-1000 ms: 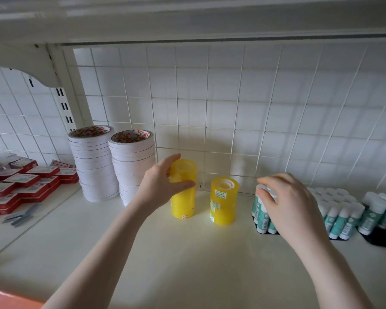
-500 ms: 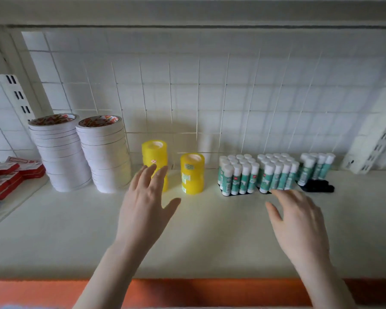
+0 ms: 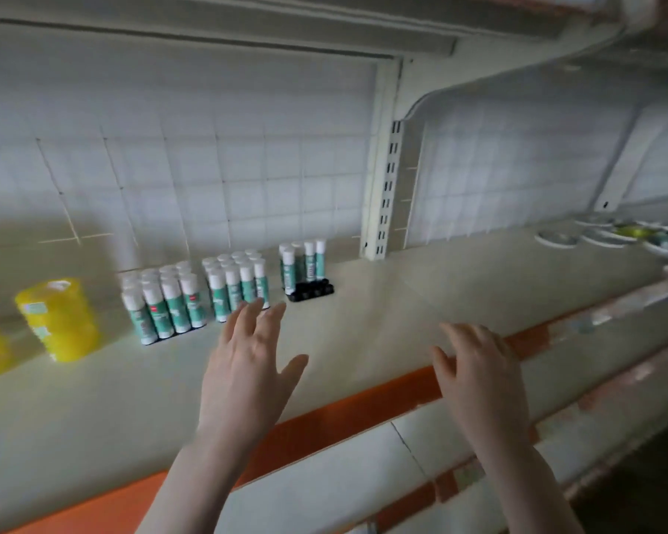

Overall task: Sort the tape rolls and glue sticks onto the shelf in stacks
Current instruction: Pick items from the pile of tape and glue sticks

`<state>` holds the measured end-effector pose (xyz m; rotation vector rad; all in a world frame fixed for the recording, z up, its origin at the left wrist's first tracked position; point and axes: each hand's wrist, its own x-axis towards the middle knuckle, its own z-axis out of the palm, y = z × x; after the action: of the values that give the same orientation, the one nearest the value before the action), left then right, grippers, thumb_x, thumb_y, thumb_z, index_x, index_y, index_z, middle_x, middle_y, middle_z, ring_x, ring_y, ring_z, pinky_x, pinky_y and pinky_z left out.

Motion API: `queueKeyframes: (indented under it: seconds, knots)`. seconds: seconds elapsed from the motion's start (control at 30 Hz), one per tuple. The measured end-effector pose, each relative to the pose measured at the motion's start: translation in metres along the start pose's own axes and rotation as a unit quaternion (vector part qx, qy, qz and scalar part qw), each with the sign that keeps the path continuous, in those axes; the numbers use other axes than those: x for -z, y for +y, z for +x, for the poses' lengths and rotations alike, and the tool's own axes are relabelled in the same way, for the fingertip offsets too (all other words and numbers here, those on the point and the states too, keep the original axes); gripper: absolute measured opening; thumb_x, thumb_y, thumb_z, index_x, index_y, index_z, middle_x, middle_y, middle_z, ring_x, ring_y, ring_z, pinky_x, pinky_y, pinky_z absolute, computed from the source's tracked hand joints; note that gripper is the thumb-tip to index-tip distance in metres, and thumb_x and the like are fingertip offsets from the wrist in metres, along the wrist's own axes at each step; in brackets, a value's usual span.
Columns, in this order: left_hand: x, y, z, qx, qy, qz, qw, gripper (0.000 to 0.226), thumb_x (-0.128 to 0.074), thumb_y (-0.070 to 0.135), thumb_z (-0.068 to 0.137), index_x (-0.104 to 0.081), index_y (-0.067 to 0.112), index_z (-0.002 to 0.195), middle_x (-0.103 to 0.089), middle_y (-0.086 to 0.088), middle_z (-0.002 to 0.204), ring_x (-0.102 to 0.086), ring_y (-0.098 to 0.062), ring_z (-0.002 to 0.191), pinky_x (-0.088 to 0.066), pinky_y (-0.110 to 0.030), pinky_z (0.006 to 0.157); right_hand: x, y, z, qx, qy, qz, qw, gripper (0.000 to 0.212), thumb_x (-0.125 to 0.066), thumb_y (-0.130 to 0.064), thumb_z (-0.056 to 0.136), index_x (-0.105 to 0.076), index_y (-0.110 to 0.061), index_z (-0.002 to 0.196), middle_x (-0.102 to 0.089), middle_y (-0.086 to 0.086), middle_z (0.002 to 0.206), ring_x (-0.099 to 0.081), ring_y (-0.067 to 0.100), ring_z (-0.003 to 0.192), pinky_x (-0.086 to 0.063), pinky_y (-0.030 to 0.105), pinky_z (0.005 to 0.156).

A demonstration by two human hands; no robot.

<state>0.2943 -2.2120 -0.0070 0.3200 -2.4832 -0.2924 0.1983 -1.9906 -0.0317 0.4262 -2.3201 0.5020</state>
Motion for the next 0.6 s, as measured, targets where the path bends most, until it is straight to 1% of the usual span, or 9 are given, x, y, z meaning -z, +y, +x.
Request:
queueKeyframes:
  seconds: [0.17, 0.3, 0.47, 0.6]
  knots:
    - [-0.066, 0.125, 0.03, -0.01, -0.01, -0.054, 0.998, 0.064, -0.08, 0.026, 0.069, -0.055, 0.01, 0.125, -0.051, -0.016, 0.131, -0.046, -0.037, 0.123, -0.046, -0.046, 0.089, 0.021, 0.131, 0.03, -0.008, 0.012, -0.019, 1.0, 0.025, -0.075, -0.014, 0.075, -0.069, -0.007, 0.099, -0.067, 0.012, 0.094, -0.064, 0.032, 0.083, -0.053, 0.042, 0.07]
    - [-0.113, 0.218, 0.056, -0.014, -0.018, -0.085, 0.996, 0.062, -0.08, 0.024, 0.069, -0.056, 0.009, 0.125, -0.052, -0.016, 0.13, -0.047, -0.037, 0.121, -0.045, -0.045, 0.09, 0.033, 0.232, 0.059, -0.007, 0.006, -0.047, 0.999, 0.026, -0.077, -0.014, 0.073, -0.07, -0.008, 0.097, -0.067, 0.01, 0.091, -0.065, 0.03, 0.079, -0.052, 0.038, 0.069]
    - [-0.163, 0.307, 0.095, -0.032, -0.031, -0.112, 0.993, 0.061, -0.072, 0.03, 0.078, -0.049, 0.016, 0.132, -0.044, -0.008, 0.14, -0.037, -0.026, 0.131, -0.037, -0.039, 0.101, 0.038, 0.332, 0.089, -0.042, -0.025, -0.051, 0.998, 0.026, -0.07, -0.018, 0.08, -0.067, -0.013, 0.105, -0.067, 0.006, 0.098, -0.064, 0.025, 0.088, -0.051, 0.038, 0.074]
    - [-0.203, 0.362, 0.129, -0.057, -0.035, -0.119, 0.991, 0.061, -0.069, 0.033, 0.08, -0.046, 0.018, 0.135, -0.041, -0.005, 0.142, -0.034, -0.023, 0.132, -0.034, -0.035, 0.104, 0.025, 0.396, 0.115, -0.075, -0.037, -0.063, 0.995, 0.026, -0.064, -0.024, 0.084, -0.066, -0.015, 0.109, -0.066, 0.002, 0.1, -0.062, 0.021, 0.092, -0.049, 0.035, 0.078]
